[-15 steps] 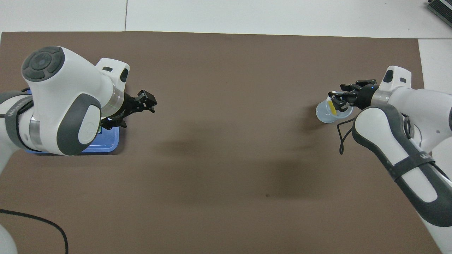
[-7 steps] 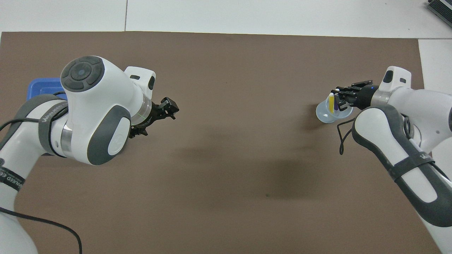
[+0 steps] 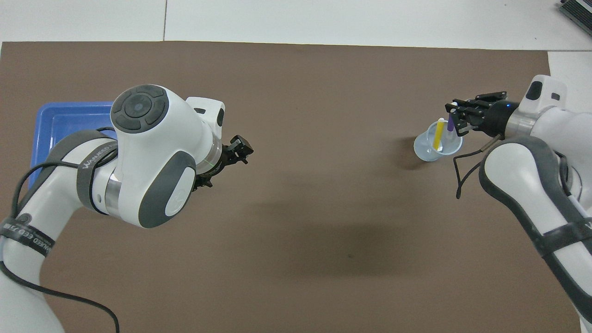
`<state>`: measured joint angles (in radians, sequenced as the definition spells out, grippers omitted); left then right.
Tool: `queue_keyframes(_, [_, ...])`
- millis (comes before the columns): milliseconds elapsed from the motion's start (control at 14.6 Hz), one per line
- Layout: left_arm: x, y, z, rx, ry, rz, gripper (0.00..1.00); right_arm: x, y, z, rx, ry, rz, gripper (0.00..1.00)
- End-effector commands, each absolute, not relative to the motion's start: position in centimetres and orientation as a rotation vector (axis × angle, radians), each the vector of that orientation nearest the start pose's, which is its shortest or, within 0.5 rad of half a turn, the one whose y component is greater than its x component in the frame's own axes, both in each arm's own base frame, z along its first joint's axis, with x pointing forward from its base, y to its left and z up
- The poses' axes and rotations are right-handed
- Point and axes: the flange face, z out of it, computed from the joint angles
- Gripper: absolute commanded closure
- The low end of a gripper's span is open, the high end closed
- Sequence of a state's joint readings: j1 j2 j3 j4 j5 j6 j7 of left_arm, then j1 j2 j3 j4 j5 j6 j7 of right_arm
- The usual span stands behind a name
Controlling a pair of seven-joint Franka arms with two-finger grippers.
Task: Right arm passes pens to left for tray arrangement
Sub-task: 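Grasp the purple pen with the right gripper while the left gripper rises, then lift the purple pen toward the left gripper with the right gripper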
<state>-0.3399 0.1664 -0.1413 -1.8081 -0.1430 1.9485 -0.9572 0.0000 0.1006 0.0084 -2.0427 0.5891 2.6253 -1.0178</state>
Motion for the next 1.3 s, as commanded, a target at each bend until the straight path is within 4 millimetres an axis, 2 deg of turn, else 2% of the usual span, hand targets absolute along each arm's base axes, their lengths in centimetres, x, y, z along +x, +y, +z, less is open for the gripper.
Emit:
queue_keyframes(0, [52.7, -28.8, 46.1, -3.134, -0.941, 0.215, 0.0, 59.2, -0.4, 48.6, -2.72, -0.694, -0.922, 1.0])
queue_keyframes(205, [51.8, -30.7, 46.4, -3.112, -1.09, 0.254, 0.0, 58.5, -0.5, 52.0, -2.702, -0.593, -0.924, 1.0])
queue_keyframes(342, [51.3, -31.8, 46.5, -3.111, -1.136, 0.266, 0.0, 58.6, 0.0, 53.3, -2.687, -0.464, -0.886, 1.0])
queue_keyframes(411, [51.5, -31.9, 46.6, -3.119, -1.202, 0.306, 0.0, 58.7, 0.3, 53.4, -2.682, -0.371, -0.857, 1.0])
queue_keyframes(548, [52.0, -32.2, 47.3, -3.123, -1.396, 0.415, 0.0, 58.3, 1.2, 53.1, -2.655, -0.078, -0.747, 1.0])
queue_keyframes(685, [52.9, -32.7, 47.9, -3.032, -1.702, 0.463, 0.0, 57.9, 2.9, 53.0, -2.583, 0.289, -0.579, 1.0])
queue_keyframes(822, [53.5, -33.6, 48.6, -2.933, -1.981, 0.421, 0.0, 57.8, 5.0, 53.0, -2.48, 0.612, -0.45, 1.0])
queue_keyframes(1027, [53.8, -34.7, 49.9, -2.739, -2.361, 0.41, 0.0, 57.4, 7.9, 52.8, -2.372, 0.849, -0.322, 1.0])
queue_keyframes(1233, [52.4, -37.3, 51.7, -2.542, -2.582, 0.476, 0.0, 57.0, 12.0, 52.5, -2.258, 1.061, -0.184, 1.0])
